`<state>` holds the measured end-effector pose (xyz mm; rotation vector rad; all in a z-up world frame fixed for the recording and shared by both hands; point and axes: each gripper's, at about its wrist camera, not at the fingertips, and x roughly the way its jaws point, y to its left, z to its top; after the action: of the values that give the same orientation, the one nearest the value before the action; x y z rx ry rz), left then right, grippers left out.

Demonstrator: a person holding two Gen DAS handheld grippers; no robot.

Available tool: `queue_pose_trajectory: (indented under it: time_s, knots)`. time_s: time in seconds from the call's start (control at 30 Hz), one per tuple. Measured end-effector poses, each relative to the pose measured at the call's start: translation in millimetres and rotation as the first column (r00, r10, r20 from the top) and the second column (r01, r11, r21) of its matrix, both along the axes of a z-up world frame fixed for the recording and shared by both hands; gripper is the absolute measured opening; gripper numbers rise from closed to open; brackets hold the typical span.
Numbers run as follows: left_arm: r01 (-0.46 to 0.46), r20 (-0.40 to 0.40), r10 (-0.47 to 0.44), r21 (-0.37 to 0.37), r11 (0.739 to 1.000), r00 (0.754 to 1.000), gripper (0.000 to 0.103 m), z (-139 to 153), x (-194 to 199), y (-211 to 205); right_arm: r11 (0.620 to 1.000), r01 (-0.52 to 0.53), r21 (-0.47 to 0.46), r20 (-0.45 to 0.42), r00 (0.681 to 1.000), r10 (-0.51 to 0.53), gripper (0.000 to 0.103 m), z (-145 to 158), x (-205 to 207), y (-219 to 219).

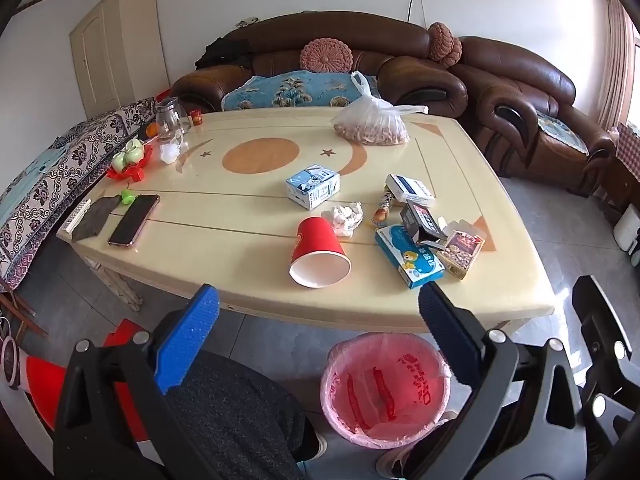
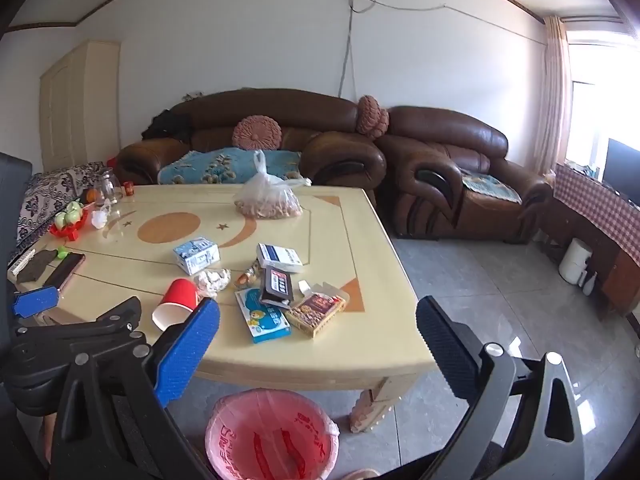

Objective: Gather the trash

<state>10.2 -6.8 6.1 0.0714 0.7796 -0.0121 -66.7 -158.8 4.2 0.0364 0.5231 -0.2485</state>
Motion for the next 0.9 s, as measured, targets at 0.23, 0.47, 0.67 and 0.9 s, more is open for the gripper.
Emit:
queue_pose_trajectory:
  time_s: [0.23,0.47,0.67,0.9]
  knots:
    - [0.015,-0.009,-0.014,0.02,1.0,1.0,0.098,-16.3,-7.2,1.3,1.0,0.03,0.002,-0.062,0.998,-0.03,0.096,-11.8,7.5,0.7]
    - [0.01,-0.034,-0.011,-0.018,1.0,0.999,0.098,-18.7,-3.8,7.1,1.0,0.028,-0.012,-0.056,0.998,-0.029,0.096,-13.9,7.9,4.8]
    - [0.008,-0.047,-0.009,-0.04,0.999,0.999,0.098,-19.4,-5.5,8.1,0.999,0.007,0.043,-0.068,0.998,-0.004,0.096,-13.2,9.6,-3.7]
    - [0.014,-0.07,-0.017,-0.054,0.998,0.997,0.098,-23.2,-2.7,8.9,1.0,0.018,0.025,-0.059,0.998,-0.016,0.096,-14.7,7.6,-3.0]
